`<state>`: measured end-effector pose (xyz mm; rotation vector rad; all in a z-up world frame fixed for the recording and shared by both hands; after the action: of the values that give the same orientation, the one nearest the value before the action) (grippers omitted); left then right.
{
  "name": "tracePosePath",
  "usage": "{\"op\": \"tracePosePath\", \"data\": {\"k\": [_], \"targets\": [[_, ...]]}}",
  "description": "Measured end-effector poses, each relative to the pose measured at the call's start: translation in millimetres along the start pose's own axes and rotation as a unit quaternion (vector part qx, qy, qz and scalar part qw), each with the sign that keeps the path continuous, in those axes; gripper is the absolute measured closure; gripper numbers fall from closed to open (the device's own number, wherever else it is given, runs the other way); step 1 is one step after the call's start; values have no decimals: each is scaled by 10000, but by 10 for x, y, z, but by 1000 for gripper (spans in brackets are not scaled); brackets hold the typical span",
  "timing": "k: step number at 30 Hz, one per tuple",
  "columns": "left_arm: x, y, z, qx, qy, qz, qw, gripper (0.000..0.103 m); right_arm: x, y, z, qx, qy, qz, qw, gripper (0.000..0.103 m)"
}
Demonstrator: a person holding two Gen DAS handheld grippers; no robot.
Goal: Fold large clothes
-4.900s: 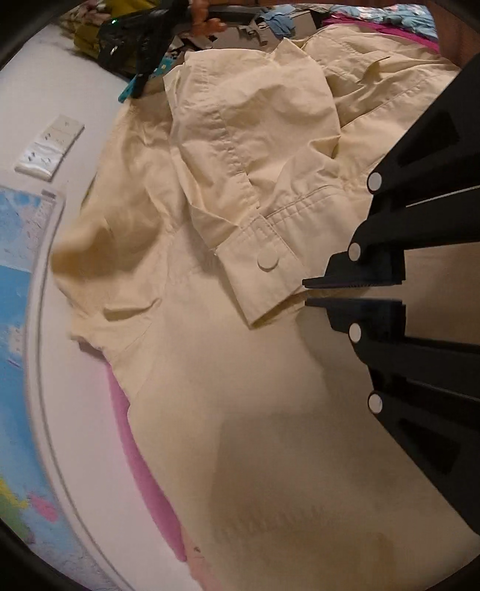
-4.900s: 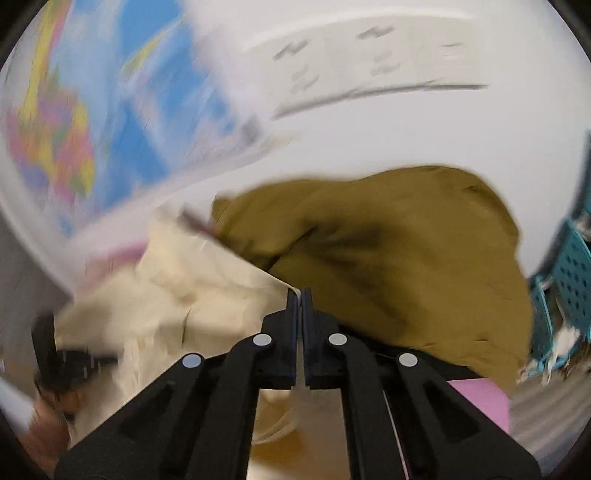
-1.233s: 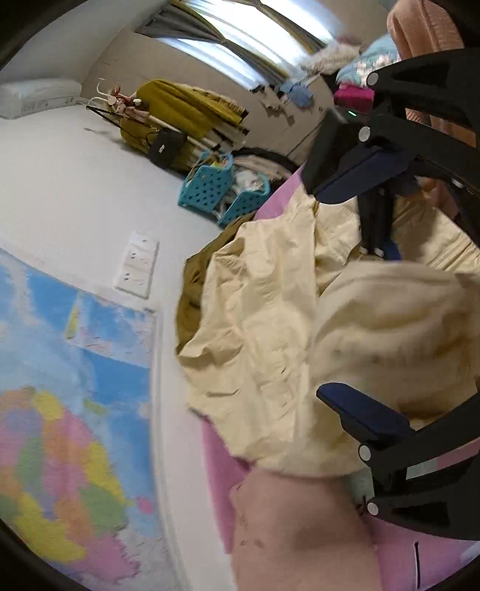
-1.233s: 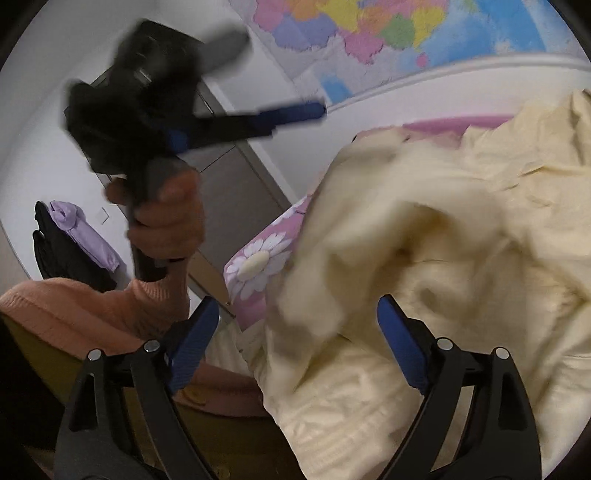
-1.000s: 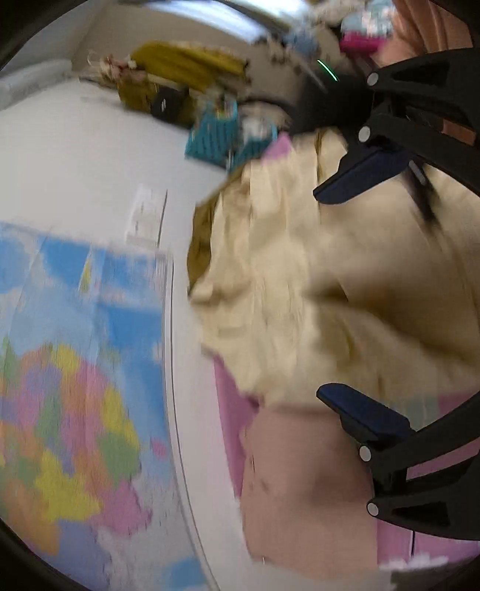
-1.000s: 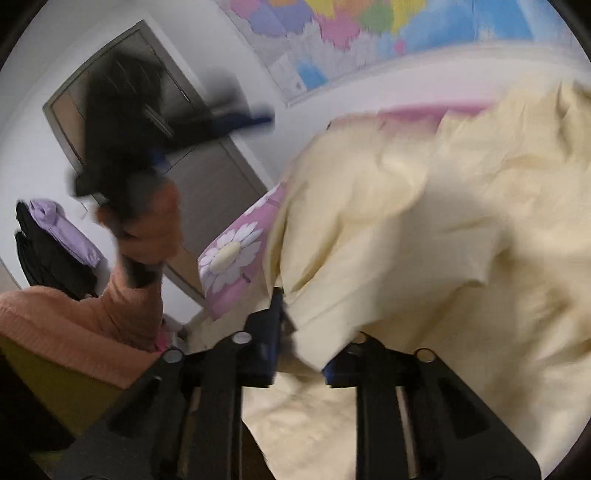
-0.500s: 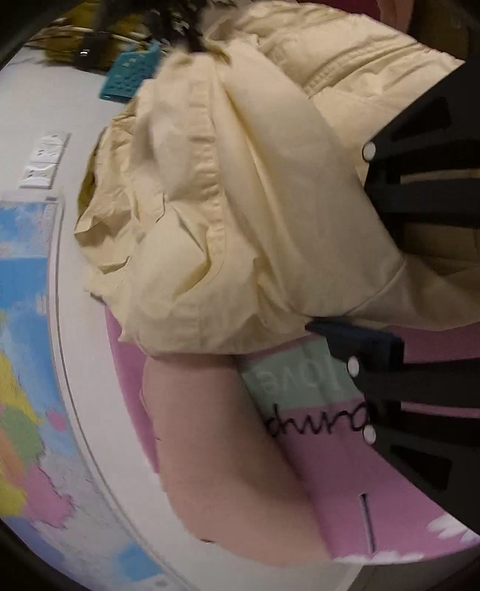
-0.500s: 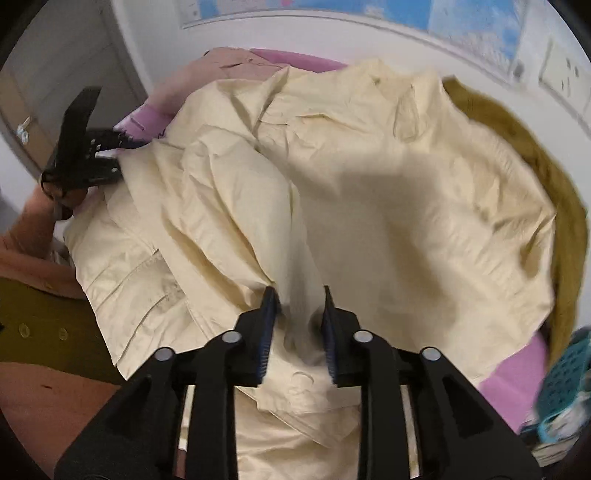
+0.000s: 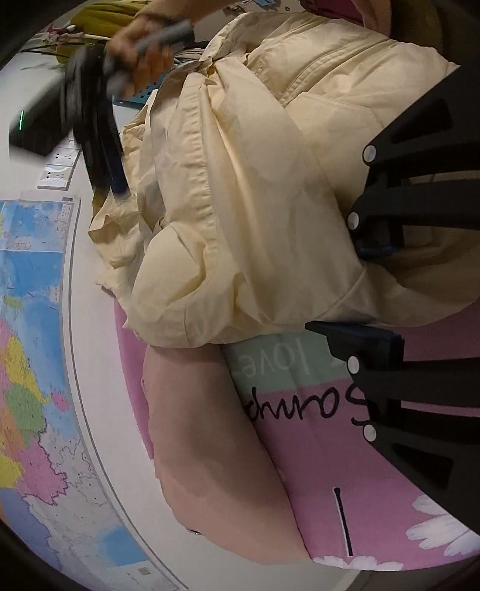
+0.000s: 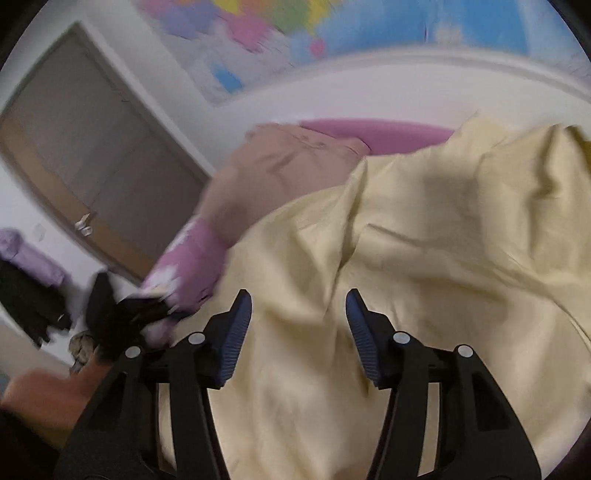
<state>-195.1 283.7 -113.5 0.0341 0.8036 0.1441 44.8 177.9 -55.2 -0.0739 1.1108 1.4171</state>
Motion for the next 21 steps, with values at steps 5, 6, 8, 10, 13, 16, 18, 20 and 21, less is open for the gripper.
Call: {"op": "tracePosePath", "data": {"k": [5,6,8,10,13,16,18,20,21], "targets": [[35,9,7,-64,7,-105,9999,76,660,-345,193,489,495,43,9976,49],[55,19,-4,-90,30,-133,9999,76,763,-374,193,567,620,198,9963,62],[79,48,-29,-135,40,-187,9997,75,746,-287,243,228,545,170,9981,102],[80,67,-45,-169,12,-248,9995,76,604,-149,355,-182,272,6,9995,102],[90,81,-46,-234,-13,-344,9991,75,289,170,649,-760,-217,-194,9967,102],[107,96,-31,-292,9,-488,9984,77,438,322,861,-1158,-205,-501,9918,102],[179,71,-51,-199,208,-486,9984,77,756,241,891,-1135,-9,-661,9913,100],[175,47,-53,-133,228,-465,9986,76,1067,84,868,-1056,179,-1007,9891,86],[154,31,-52,-70,238,-396,9989,75,1124,-51,830,-829,263,-1028,9909,81]]}}
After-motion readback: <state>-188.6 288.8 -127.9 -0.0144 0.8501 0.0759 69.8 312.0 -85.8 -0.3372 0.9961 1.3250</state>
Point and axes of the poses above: each gripper's, at about its wrist camera, not at the fingertips, and x roughly the way its jaws point, y to its left, z to its top, the point moved 3 cm from there along x, roughly the way its jaws point, and after that the axes turned 7 degrees about z, right-handed, at the moved point
